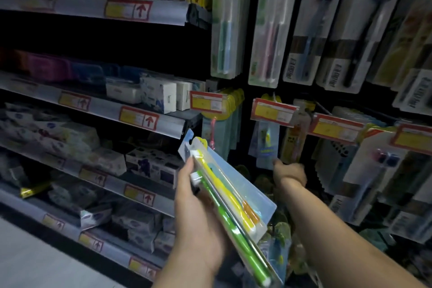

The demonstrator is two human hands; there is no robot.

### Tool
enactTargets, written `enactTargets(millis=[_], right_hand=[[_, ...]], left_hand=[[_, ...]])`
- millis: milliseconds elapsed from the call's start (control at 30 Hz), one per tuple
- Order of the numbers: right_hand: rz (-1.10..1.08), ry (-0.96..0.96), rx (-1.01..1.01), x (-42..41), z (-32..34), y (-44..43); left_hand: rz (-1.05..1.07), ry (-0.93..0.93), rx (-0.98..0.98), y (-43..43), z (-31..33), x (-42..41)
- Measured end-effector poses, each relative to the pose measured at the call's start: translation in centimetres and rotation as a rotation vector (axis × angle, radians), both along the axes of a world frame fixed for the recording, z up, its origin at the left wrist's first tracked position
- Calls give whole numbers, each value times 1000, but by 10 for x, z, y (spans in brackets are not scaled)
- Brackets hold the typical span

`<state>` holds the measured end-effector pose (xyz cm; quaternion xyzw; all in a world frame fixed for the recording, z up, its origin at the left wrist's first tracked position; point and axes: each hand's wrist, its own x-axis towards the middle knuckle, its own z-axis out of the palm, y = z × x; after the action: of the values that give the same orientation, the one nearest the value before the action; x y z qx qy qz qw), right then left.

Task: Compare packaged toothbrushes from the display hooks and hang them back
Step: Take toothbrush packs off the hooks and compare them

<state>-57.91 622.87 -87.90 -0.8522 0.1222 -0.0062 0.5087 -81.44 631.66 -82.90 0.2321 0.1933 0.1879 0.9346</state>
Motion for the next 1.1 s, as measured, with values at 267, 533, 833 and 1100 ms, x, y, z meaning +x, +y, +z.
enactTargets(millis=[267,533,833,1100], right_hand=[[506,-128,427,-147,45,-32],[850,-100,280,-178,47,-60],[650,-227,462,-173,37,-60],[536,-309,530,-158,32,-72]], left_hand=[[-9,4,-36,-5,0,-6],[-11,76,9,-14,-3,-10],[-127,-49,99,-10,-10,-6],[-215,14,131,-16,-16,-3]])
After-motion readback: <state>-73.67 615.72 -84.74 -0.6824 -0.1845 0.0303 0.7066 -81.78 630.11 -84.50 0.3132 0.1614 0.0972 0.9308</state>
